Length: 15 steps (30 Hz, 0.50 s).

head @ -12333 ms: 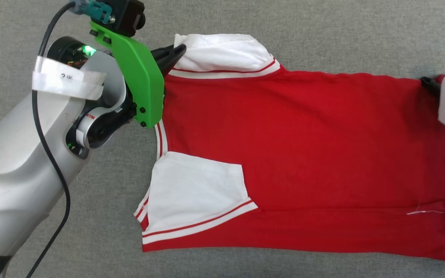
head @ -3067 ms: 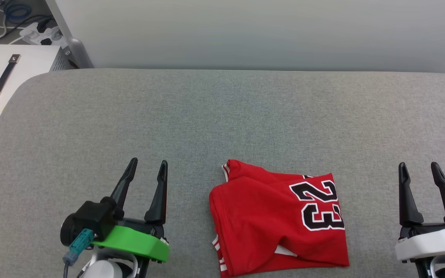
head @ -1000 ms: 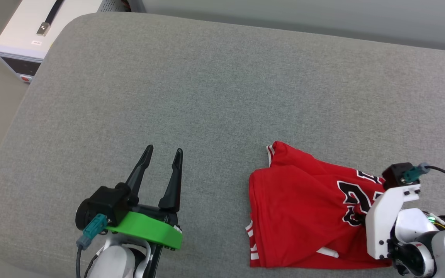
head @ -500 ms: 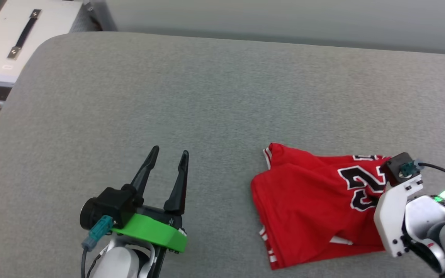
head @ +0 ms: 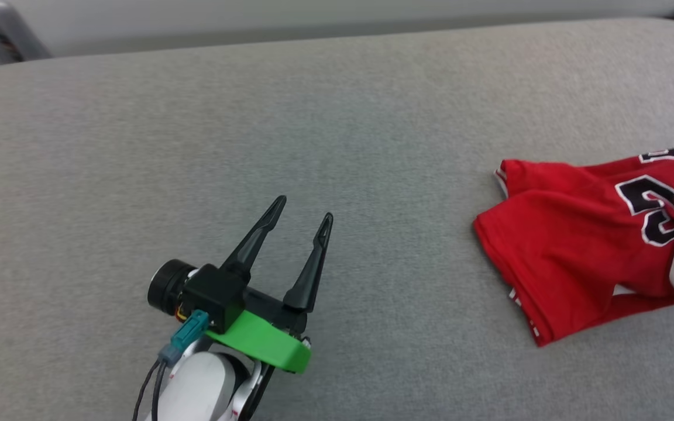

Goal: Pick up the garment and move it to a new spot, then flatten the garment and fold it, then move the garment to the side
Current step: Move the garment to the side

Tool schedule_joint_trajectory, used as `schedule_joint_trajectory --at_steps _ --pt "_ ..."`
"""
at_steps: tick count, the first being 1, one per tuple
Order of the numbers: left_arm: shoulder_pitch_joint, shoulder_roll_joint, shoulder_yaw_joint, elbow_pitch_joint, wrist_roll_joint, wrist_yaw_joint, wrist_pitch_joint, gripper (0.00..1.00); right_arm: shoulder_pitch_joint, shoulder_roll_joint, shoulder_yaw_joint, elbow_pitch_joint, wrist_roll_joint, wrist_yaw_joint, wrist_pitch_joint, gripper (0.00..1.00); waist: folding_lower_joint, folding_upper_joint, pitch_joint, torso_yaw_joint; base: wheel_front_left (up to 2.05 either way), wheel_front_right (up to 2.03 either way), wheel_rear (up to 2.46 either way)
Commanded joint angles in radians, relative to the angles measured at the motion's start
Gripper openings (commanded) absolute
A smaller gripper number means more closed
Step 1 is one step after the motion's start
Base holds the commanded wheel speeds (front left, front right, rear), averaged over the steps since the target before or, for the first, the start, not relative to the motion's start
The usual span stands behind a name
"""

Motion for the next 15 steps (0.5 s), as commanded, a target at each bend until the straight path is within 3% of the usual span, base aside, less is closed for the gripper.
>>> schedule_joint_trajectory --at_steps 1,7,15 --pt "-0.025 0.009 -0.009 -0.008 0.013 -0.003 -0.006 1.00 -0.027 -0.005 -0.002 0.017 -0.005 -0.002 -0.025 0.00 0.0000 0.0000 0.107 -0.111 0.00 0.00 0.00" --pt "-0.097 0.051 -0.056 -0.030 0.025 -0.003 -0.006 1.00 -0.132 -0.047 -0.009 0.151 -0.046 -0.002 -0.192 0.00 0.0000 0.0000 0.220 -0.191 0.00 0.00 0.00" --pt "-0.167 0.103 -0.092 -0.083 0.041 -0.003 -0.006 1.00 -0.260 -0.037 -0.033 0.365 -0.093 -0.002 -0.370 0.00 0.0000 0.0000 0.324 -0.232 0.00 0.00 0.00"
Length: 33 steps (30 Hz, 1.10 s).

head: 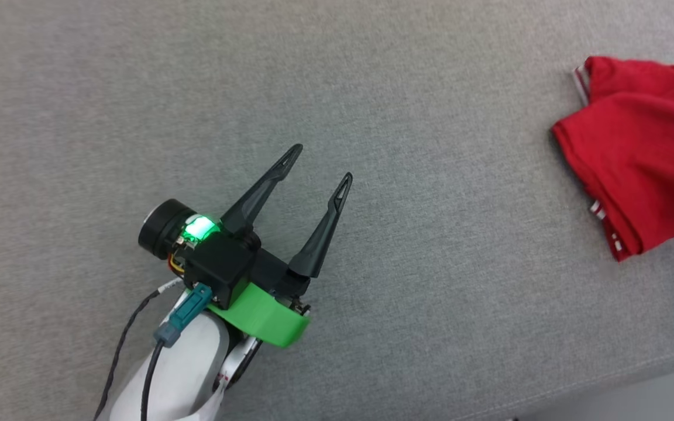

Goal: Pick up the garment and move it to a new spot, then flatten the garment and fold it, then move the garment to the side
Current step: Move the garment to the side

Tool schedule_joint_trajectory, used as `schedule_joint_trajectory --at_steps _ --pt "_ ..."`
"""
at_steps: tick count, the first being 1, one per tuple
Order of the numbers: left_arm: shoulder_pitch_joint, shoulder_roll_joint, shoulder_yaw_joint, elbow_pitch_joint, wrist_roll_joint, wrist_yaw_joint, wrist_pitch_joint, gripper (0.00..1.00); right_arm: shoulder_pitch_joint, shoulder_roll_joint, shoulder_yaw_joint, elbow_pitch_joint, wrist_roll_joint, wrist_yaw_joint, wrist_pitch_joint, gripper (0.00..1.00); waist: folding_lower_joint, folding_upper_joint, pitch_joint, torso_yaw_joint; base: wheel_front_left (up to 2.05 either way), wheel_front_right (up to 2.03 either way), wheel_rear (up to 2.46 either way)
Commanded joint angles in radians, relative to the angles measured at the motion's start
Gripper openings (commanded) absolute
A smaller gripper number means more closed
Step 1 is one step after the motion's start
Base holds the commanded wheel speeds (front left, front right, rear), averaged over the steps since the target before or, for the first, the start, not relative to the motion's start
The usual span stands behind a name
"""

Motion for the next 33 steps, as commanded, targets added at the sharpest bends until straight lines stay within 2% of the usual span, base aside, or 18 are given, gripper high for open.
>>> schedule_joint_trajectory --at_steps 1,15,16,17,18,25,33 --pt "-0.024 0.012 -0.005 -0.012 0.008 -0.003 -0.006 1.00 -0.028 0.013 -0.009 0.030 -0.014 -0.002 -0.020 0.00 -0.0001 0.0000 0.098 -0.072 0.00 0.00 0.00" --pt "-0.063 0.045 -0.013 -0.073 0.018 -0.003 -0.006 1.00 -0.160 0.059 -0.147 0.254 -0.101 -0.002 -0.123 0.00 -0.0001 0.0000 0.189 -0.027 0.00 0.00 0.00" --pt "-0.062 0.044 -0.009 -0.075 0.017 -0.003 -0.006 1.00 -0.169 0.068 -0.160 0.268 -0.101 -0.002 -0.120 0.12 -0.0001 0.0000 0.191 -0.023 0.00 0.00 0.00" --pt "-0.061 0.044 -0.005 -0.075 0.017 -0.003 -0.006 1.00 -0.175 0.074 -0.168 0.274 -0.108 -0.002 -0.123 0.40 -0.0001 0.0000 0.192 -0.021 0.00 0.00 0.00" --pt "-0.060 0.043 -0.003 -0.076 0.016 -0.003 -0.006 1.00 -0.181 0.081 -0.182 0.281 -0.118 -0.002 -0.130 1.00 -0.0001 0.0000 0.191 -0.016 0.00 0.00 0.00" --pt "-0.053 0.020 0.005 -0.067 0.006 -0.003 -0.006 1.00 -0.183 0.101 -0.218 0.306 -0.162 -0.002 -0.164 1.00 -0.0001 0.0000 0.140 0.009 0.00 0.00 0.00" --pt "-0.003 -0.038 0.055 -0.016 -0.035 -0.003 -0.006 1.00 -0.155 0.107 -0.211 0.267 -0.147 -0.002 -0.184 1.00 -0.0001 0.0000 -0.014 0.049 0.00 0.00 0.00"
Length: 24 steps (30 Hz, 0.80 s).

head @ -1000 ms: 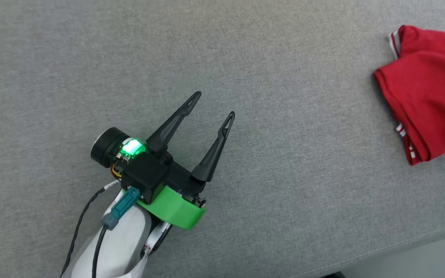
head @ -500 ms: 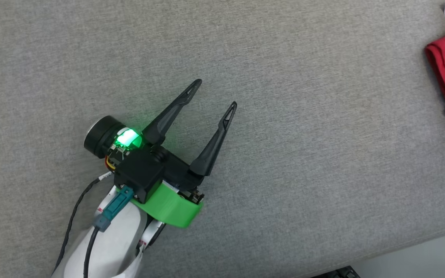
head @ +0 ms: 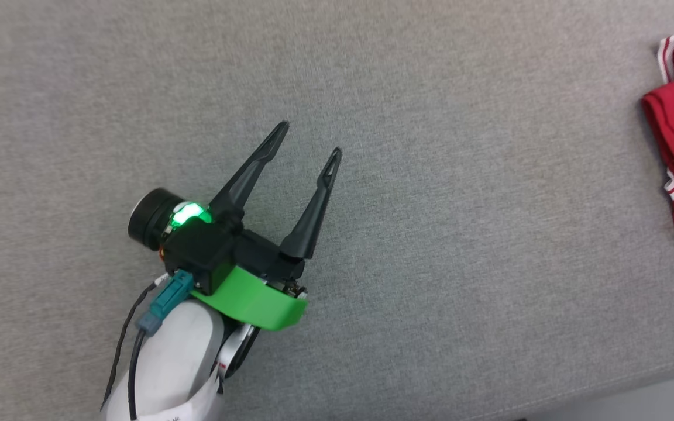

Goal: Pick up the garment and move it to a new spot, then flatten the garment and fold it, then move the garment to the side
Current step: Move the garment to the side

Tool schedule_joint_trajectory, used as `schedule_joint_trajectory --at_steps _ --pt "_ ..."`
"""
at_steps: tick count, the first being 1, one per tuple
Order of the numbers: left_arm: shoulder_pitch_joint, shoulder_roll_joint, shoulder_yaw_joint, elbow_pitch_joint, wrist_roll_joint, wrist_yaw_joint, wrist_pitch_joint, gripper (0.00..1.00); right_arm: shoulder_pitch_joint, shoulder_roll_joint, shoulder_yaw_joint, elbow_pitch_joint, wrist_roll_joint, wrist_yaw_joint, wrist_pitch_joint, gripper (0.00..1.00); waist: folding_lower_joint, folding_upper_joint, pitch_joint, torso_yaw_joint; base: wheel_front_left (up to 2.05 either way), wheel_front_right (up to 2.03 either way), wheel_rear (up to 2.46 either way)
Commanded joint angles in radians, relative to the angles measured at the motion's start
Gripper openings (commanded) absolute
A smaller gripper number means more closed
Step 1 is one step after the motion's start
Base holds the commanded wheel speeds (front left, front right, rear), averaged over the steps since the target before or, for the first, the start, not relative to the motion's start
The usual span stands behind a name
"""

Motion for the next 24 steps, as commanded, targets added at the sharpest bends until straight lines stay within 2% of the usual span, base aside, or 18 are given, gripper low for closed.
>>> schedule_joint_trajectory --at_steps 1,9,16,20,24 --pt "0.026 -0.008 0.019 0.012 -0.012 -0.003 -0.006 1.00 0.021 0.005 0.021 -0.015 0.014 -0.002 0.001 1.00 -0.0001 0.0000 -0.105 0.037 0.00 0.00 0.00" --pt "0.132 -0.059 0.157 0.088 -0.025 -0.002 -0.006 1.00 0.102 0.081 0.046 -0.161 0.136 -0.002 -0.006 1.00 -0.0001 0.0000 -0.286 0.089 0.00 0.00 0.00" --pt "0.197 -0.089 0.222 0.167 -0.028 -0.002 -0.006 1.00 0.273 0.236 -0.052 -0.347 0.224 -0.002 -0.049 1.00 -0.0001 0.0000 -0.394 0.144 0.00 0.00 0.00" --pt "0.217 -0.100 0.238 0.173 -0.031 -0.002 -0.006 1.00 0.374 0.323 -0.115 -0.457 0.242 -0.002 -0.079 1.00 -0.0001 0.0000 -0.425 0.170 0.00 0.00 0.00" --pt "0.244 -0.117 0.259 0.168 -0.041 -0.002 -0.006 1.00 0.480 0.414 -0.137 -0.559 0.241 -0.002 -0.095 1.00 -0.0001 0.0000 -0.450 0.193 0.00 0.00 0.00"
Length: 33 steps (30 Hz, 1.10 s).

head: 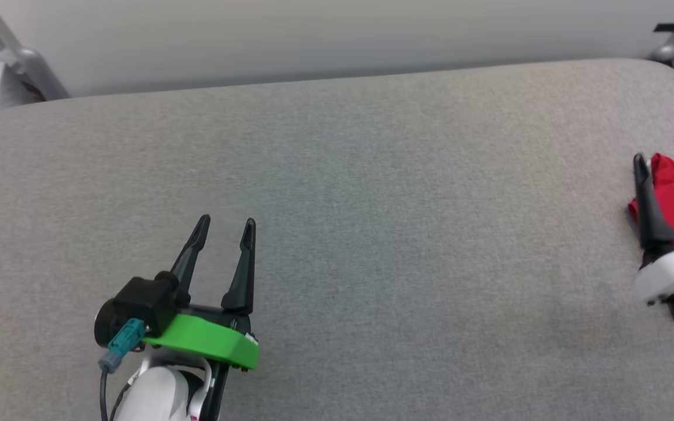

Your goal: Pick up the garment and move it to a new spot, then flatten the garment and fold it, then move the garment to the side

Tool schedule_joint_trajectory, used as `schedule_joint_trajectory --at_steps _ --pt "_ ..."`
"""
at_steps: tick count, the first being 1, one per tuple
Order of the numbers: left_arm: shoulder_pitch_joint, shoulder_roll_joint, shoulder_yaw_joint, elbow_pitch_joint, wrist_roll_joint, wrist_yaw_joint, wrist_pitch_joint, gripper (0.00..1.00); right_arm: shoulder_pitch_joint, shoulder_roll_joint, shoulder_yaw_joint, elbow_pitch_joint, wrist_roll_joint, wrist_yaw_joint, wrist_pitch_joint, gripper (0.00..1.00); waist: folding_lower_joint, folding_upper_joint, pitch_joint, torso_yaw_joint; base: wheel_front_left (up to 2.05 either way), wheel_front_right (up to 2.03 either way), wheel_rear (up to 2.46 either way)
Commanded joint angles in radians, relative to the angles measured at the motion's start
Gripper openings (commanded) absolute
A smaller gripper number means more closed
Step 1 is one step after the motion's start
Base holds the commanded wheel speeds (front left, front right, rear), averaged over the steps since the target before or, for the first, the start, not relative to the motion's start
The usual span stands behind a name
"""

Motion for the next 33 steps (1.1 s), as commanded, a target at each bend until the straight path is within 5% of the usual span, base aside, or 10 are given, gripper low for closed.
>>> schedule_joint_trajectory --at_steps 1,10,33 --pt "0.020 -0.008 0.008 0.000 -0.005 -0.003 -0.006 1.00 0.035 0.021 -0.004 -0.023 0.006 -0.001 -0.012 1.00 0.0001 0.0000 -0.053 0.055 0.00 0.00 0.00" --pt "0.075 -0.039 0.036 -0.005 -0.010 -0.003 -0.006 1.00 0.196 0.179 0.005 -0.080 0.027 -0.001 -0.112 1.00 0.0001 0.0000 -0.081 0.098 0.00 0.00 0.00" --pt "0.091 -0.056 0.075 -0.030 0.063 -0.003 -0.006 1.00 0.203 0.210 0.066 0.029 0.016 -0.001 -0.202 1.00 0.0001 0.0000 -0.083 0.107 0.00 0.00 0.00"
